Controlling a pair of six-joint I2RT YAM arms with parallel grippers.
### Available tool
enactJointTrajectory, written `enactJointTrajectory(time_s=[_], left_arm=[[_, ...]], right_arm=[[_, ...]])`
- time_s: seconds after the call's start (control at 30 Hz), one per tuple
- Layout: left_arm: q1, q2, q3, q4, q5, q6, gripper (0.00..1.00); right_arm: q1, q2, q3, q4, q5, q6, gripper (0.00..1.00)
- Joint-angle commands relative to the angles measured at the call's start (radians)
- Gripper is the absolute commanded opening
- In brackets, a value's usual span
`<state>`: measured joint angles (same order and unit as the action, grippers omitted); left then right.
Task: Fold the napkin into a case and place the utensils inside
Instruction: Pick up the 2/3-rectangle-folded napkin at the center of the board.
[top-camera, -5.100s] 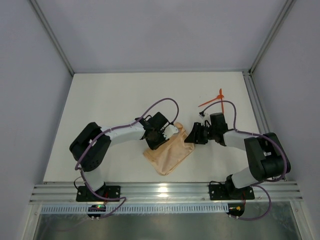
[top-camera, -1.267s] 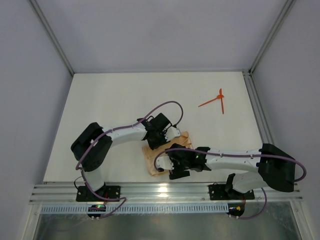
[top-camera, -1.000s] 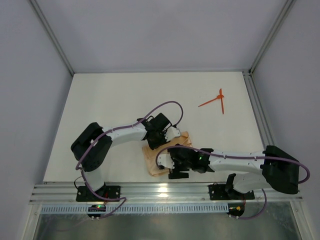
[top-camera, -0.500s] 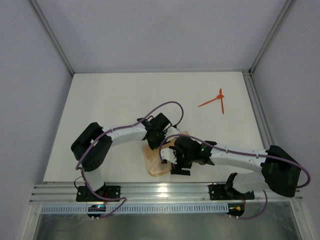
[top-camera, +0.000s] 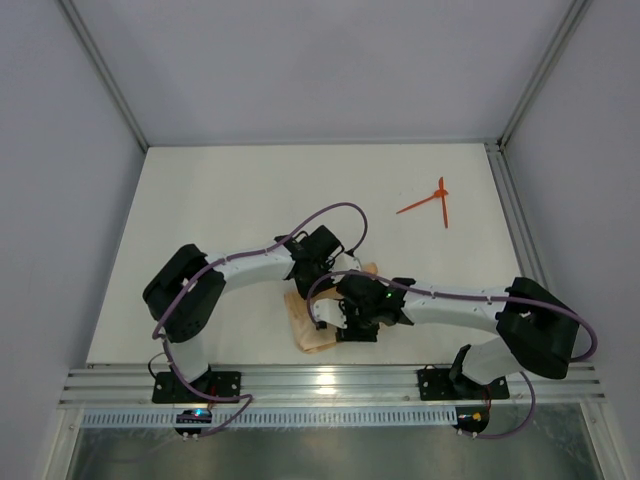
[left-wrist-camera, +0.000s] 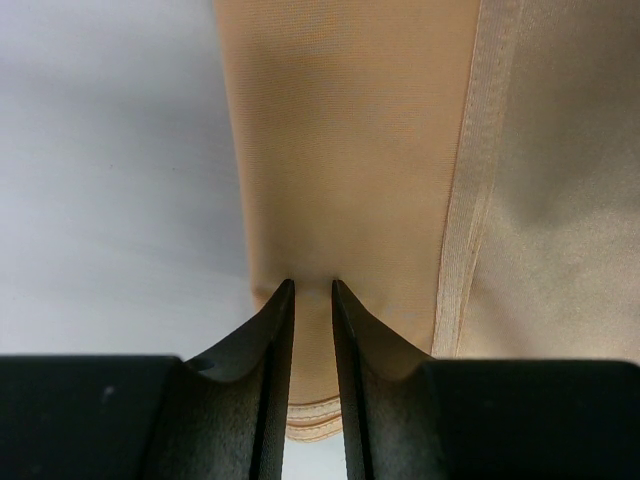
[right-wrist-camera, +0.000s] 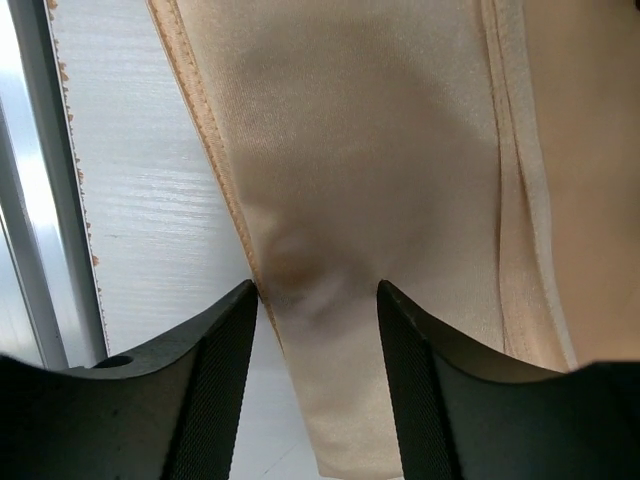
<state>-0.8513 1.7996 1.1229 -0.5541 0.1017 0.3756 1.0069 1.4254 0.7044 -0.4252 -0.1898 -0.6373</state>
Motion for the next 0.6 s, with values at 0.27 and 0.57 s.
enactJointTrajectory(time_s=[0.27,0.57], left_arm=[[0.001,0.08,-0.035,-0.032,0.015,0.016,0.23],[0.001,0.072,-0.034,-0.023,-0.002,0.005,0.23]], right_arm=[[0.036,-0.008,-0.008,0.002,0.099,-0.016,0.15],[0.024,-0.048,0.03,0.063,0.062,0.036,0.03]])
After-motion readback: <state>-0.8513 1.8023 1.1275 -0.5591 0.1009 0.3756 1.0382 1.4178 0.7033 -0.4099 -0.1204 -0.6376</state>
